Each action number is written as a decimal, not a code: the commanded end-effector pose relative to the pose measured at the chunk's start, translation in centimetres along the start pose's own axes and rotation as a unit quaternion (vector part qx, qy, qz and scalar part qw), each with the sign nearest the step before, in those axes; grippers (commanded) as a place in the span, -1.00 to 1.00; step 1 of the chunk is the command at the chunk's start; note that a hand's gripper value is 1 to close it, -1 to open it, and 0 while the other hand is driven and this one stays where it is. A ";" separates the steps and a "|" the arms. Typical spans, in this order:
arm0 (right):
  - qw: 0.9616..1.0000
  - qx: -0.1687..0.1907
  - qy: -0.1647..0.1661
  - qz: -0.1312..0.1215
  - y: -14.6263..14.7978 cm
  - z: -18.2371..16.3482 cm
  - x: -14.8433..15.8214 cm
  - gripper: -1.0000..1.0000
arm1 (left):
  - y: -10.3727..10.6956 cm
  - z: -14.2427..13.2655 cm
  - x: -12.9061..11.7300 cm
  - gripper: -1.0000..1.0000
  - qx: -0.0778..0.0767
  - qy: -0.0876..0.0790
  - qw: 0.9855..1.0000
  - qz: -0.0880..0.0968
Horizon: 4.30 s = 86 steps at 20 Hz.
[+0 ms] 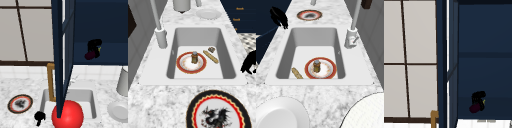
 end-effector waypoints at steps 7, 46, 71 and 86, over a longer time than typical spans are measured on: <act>1.000 -0.010 0.002 -0.008 1.8 8.0 2.4 1.00 | 0.0 0.0 0.0 0.00 0.000 0.000 1.000 0.000; 1.000 0.004 -0.023 -0.020 34.0 18.3 -6.6 1.00 | 0.0 0.0 0.0 0.00 0.000 0.000 1.000 0.000; 0.989 0.022 0.147 -0.005 50.5 7.1 -17.8 1.00 | 0.0 0.0 0.0 0.00 0.000 0.000 1.000 0.000; 0.991 0.011 0.134 0.017 54.7 -1.7 -25.4 1.00 | 0.0 0.0 0.0 0.00 0.000 0.000 1.000 0.000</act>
